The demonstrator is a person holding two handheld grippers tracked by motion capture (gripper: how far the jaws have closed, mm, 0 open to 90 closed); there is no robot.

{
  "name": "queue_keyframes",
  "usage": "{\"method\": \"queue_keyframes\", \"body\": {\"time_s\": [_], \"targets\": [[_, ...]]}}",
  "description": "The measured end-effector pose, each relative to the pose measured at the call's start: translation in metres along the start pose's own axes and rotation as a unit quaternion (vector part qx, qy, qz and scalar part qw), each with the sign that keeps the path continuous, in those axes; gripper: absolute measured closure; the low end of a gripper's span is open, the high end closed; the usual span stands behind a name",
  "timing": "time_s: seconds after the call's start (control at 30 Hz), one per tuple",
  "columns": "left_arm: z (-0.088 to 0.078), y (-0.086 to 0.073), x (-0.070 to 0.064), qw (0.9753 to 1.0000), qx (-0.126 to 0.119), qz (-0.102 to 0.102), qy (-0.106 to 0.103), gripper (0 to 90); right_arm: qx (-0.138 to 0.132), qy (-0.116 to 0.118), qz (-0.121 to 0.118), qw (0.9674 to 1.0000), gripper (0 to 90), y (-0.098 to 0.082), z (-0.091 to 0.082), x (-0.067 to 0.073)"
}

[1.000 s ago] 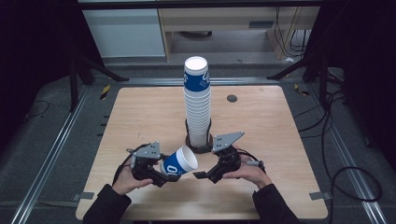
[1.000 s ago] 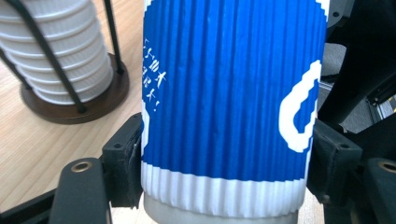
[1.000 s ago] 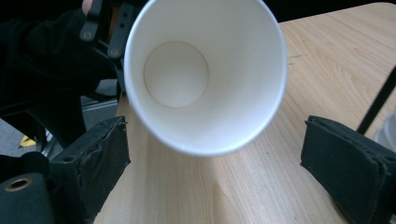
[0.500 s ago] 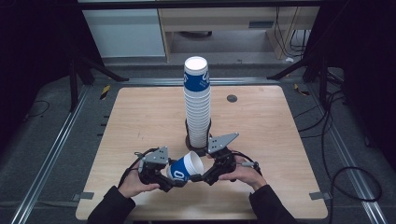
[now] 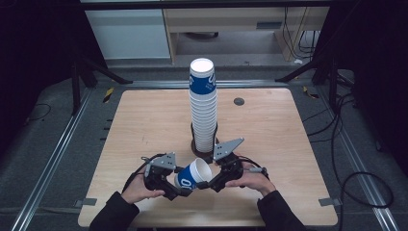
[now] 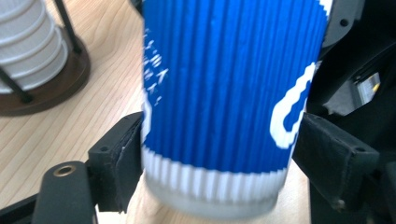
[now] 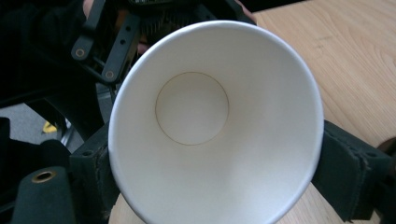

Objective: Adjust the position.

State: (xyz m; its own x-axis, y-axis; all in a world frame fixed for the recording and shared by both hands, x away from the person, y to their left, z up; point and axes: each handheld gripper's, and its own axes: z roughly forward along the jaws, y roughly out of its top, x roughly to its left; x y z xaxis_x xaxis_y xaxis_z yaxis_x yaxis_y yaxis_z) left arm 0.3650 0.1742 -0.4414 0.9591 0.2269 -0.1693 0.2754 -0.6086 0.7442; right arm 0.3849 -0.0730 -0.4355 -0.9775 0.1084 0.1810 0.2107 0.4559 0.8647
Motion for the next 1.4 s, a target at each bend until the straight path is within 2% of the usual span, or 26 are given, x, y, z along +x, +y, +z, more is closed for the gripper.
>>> {"method": "queue_keyframes", "body": {"time_s": [0.13, 0.33, 0.57, 0.7, 0.8, 0.87, 0.93, 1.03, 1.23, 1.4], "targets": [[0.004, -0.001, 0.002, 0.9995, 0.029, -0.01, -0.004, 19.3, 0.036, -0.015, -0.017, 0.9991, 14.6, -0.001, 0.003, 0.002], [0.017, -0.003, 0.0, 0.9965, 0.083, 0.001, -0.01, 21.6, 0.066, -0.006, -0.034, 0.9972, 14.5, -0.002, 0.014, 0.006], [0.023, -0.004, -0.003, 0.9946, 0.102, 0.011, -0.014, 26.7, 0.084, 0.001, -0.046, 0.9954, 14.4, -0.003, 0.02, 0.009], [0.022, -0.003, -0.004, 0.9954, 0.094, 0.014, -0.008, 27.1, 0.082, 0.0, -0.045, 0.9956, 13.8, -0.002, 0.019, 0.009], [0.018, -0.003, -0.002, 0.9965, 0.082, 0.015, 0.001, 27.2, 0.072, -0.01, -0.042, 0.9965, 11.7, -0.001, 0.017, 0.008], [0.015, -0.003, 0.0, 0.9973, 0.072, 0.013, 0.004, 27.3, 0.056, -0.016, -0.036, 0.9977, 9.3, 0.0, 0.014, 0.006], [0.011, -0.004, 0.001, 0.9986, 0.053, 0.002, 0.007, 27.3, 0.041, -0.02, -0.029, 0.9985, 7.9, 0.002, 0.009, 0.005], [0.003, -0.004, 0.004, 0.9995, 0.024, -0.004, 0.02, 27.3, 0.015, -0.033, -0.016, 0.9992, 7.1, 0.003, 0.001, 0.002], [-0.004, -0.002, 0.003, 0.9987, -0.031, -0.015, 0.038, 27.3, -0.036, -0.042, 0.011, 0.9984, 7.3, 0.005, -0.005, -0.003], [0.0, 0.001, -0.001, 0.9979, -0.042, -0.014, 0.046, 27.3, -0.048, -0.035, 0.017, 0.9981, 7.9, 0.006, 0.0, -0.002]]}}
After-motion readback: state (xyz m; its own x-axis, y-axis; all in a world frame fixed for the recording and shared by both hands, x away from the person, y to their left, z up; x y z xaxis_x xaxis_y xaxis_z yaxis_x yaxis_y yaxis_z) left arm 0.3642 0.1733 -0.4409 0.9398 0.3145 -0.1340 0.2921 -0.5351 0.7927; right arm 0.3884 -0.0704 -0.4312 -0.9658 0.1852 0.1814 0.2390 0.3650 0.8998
